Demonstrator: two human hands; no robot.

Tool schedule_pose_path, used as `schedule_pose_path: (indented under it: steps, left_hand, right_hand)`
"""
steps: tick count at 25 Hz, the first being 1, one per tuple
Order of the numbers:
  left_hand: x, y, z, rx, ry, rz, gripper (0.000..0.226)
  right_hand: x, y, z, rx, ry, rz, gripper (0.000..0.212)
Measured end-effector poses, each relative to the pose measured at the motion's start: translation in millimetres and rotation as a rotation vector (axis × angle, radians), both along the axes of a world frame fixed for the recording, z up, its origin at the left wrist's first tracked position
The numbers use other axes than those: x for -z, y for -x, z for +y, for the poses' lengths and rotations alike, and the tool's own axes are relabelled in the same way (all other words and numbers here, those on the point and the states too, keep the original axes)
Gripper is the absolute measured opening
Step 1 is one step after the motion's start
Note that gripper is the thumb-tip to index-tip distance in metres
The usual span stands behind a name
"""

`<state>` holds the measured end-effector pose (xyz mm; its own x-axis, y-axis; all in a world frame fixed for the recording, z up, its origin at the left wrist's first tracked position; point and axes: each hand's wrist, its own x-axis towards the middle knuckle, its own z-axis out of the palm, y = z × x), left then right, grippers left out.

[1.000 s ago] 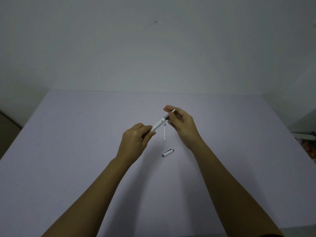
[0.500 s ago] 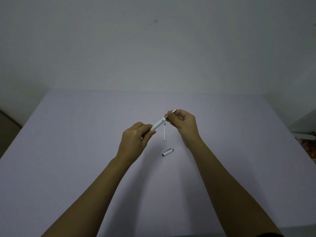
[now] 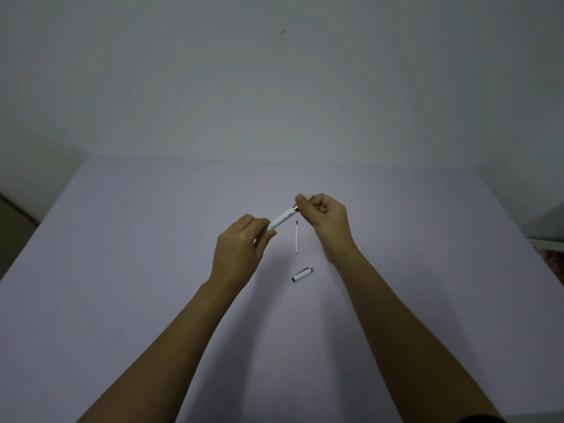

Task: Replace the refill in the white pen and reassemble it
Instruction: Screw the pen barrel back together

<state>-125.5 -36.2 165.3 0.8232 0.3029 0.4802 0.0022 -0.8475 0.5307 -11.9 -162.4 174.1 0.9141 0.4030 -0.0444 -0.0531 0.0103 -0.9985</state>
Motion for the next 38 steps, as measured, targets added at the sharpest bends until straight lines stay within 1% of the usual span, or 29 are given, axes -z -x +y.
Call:
schedule_pose_path:
  steps: [1, 2, 4, 6, 7, 8, 11, 12, 15, 16, 18, 20, 21, 24, 26, 30, 32, 33, 34, 36, 37, 38]
  left_hand:
    - [0.7, -1.4, 1.8, -0.010, -0.001, -0.001, 0.011]
    - [1.5, -2.8, 4.2, -0.010, 0.008, -0.004, 0.011]
    - [2.6, -5.2, 8.9, 0.005, 0.037, -0.012, 0.011]
    - [4.0, -8.3, 12.6, 0.013, 0.052, -0.010, 0.011]
    - [4.8, -10.0, 13.6, 0.013, 0.054, -0.008, 0.011]
    - [5.5, -11.6, 14.2, 0.014, 0.058, -0.006, 0.011]
    - [7.1, -15.6, 14.4, 0.014, 0.068, -0.011, 0.011]
    - [7.4, -16.6, 13.8, 0.011, 0.062, -0.012, 0.010]
    - [8.8, -20.9, 12.4, 0.000, 0.045, -0.010, 0.010]
    - [9.4, -22.4, 12.7, 0.002, 0.053, -0.010, 0.010]
    - [10.7, -24.7, 14.5, 0.010, 0.068, -0.006, 0.010]
    - [11.5, -26.3, 16.1, 0.015, 0.070, 0.002, 0.011]
    - [11.3, -27.1, 16.4, 0.016, 0.070, 0.006, 0.011]
    - [11.3, -30.8, 16.9, 0.011, 0.068, 0.001, 0.011]
    - [12.1, -32.5, 17.4, -0.007, 0.071, -0.003, 0.011]
    - [16.7, -33.0, 18.8, -0.018, 0.080, -0.020, 0.011]
    - [18.6, -34.0, 20.7, -0.025, 0.096, -0.025, 0.011]
    - [19.0, -34.8, 22.0, -0.030, 0.102, -0.026, 0.011]
    - [19.1, -35.5, 23.0, -0.034, 0.106, -0.026, 0.011]
    - [19.6, -36.3, 24.9, -0.040, 0.107, -0.026, 0.011]
    - [20.3, -36.7, 25.9, -0.039, 0.107, -0.026, 0.010]
    - [21.9, -36.8, 27.2, -0.037, 0.108, -0.021, 0.010]
  right_hand:
    - [0.5, -1.1, 1.6, 0.003, 0.020, -0.003, 0.030]
    - [0.8, -2.7, 2.5, -0.018, 0.024, -0.008, 0.025]
    - [3.0, -6.4, 2.8, -0.142, -0.080, 0.026, 0.010]
    - [7.7, -12.7, 2.6, -0.243, -0.193, 0.070, 0.018]
    - [9.2, -15.5, 2.9, -0.252, -0.208, 0.071, 0.020]
    - [9.0, -16.8, 3.6, -0.235, -0.204, 0.053, 0.019]
    - [10.6, -19.2, 8.1, -0.111, -0.102, -0.016, 0.011]
    - [10.4, -18.6, 10.1, -0.065, -0.079, -0.007, 0.012]
    - [9.9, -18.9, 15.8, 0.034, -0.050, 0.047, 0.024]
    - [10.0, -20.4, 16.6, 0.027, -0.055, 0.041, 0.023]
    - [11.0, -24.5, 16.9, -0.087, -0.159, 0.055, 0.008]
    - [11.5, -28.4, 15.0, -0.218, -0.259, 0.083, 0.018]
    - [12.2, -30.2, 14.2, -0.238, -0.263, 0.068, 0.021]
    - [12.5, -34.0, 15.5, -0.150, -0.193, -0.002, 0.017]
    - [12.3, -36.0, 17.6, -0.099, -0.151, -0.008, 0.015]
    - [14.6, -39.9, 21.0, -0.128, -0.107, -0.020, 0.010]
    - [27.1, -43.9, 20.1, -0.151, -0.085, 0.033, 0.023]
    - [36.9, -44.5, 18.9, -0.126, -0.038, 0.075, 0.031]
    - [49.3, -44.2, 16.6, -0.058, 0.065, 0.103, 0.034]
    - [80.9, -41.6, 7.2, 0.154, 0.423, 0.089, 0.029]
    - [96.1, -38.7, 1.0, 0.236, 0.594, 0.089, 0.028]
    - [110.6, -35.0, -4.5, 0.274, 0.717, 0.106, 0.030]
